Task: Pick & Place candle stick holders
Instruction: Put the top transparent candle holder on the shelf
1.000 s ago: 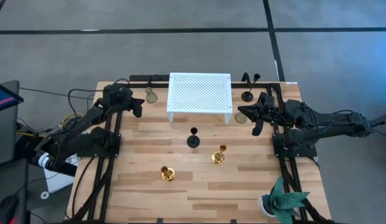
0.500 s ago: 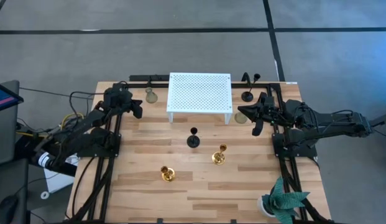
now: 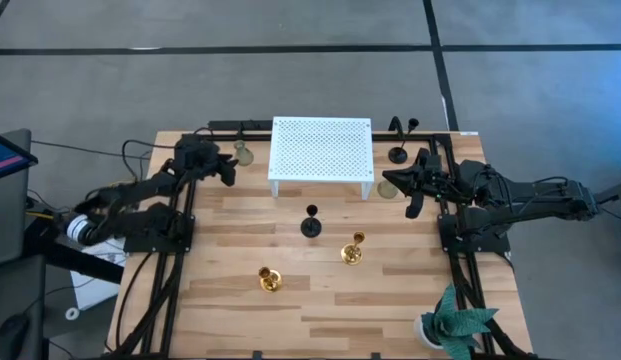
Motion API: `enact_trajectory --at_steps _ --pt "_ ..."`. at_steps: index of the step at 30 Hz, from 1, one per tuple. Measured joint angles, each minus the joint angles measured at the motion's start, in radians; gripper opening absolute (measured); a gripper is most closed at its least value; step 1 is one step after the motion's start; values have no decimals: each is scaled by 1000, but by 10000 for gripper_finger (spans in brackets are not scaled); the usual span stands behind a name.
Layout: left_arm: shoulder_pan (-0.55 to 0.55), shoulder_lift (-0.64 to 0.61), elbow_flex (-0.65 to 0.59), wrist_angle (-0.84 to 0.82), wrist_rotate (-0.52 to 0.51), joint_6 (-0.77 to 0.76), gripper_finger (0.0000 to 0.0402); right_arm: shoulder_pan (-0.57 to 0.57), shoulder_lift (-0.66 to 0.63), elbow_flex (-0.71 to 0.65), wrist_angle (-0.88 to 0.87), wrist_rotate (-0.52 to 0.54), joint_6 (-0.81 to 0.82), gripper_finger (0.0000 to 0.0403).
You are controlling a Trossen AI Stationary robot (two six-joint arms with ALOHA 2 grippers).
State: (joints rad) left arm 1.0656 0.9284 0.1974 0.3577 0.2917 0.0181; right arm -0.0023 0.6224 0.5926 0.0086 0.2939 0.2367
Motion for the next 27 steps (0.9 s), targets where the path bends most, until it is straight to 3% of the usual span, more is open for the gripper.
enact_trajectory --at_steps 9,20,27 --pt "-25 146 0 111 0 -1 251 0 0 0 0 0 0 0" --pt "-25 156 0 209 -103 0 319 0 0 0 0 2 0 0" --pt "-25 160 1 281 -108 0 351 0 0 0 0 2 0 0"
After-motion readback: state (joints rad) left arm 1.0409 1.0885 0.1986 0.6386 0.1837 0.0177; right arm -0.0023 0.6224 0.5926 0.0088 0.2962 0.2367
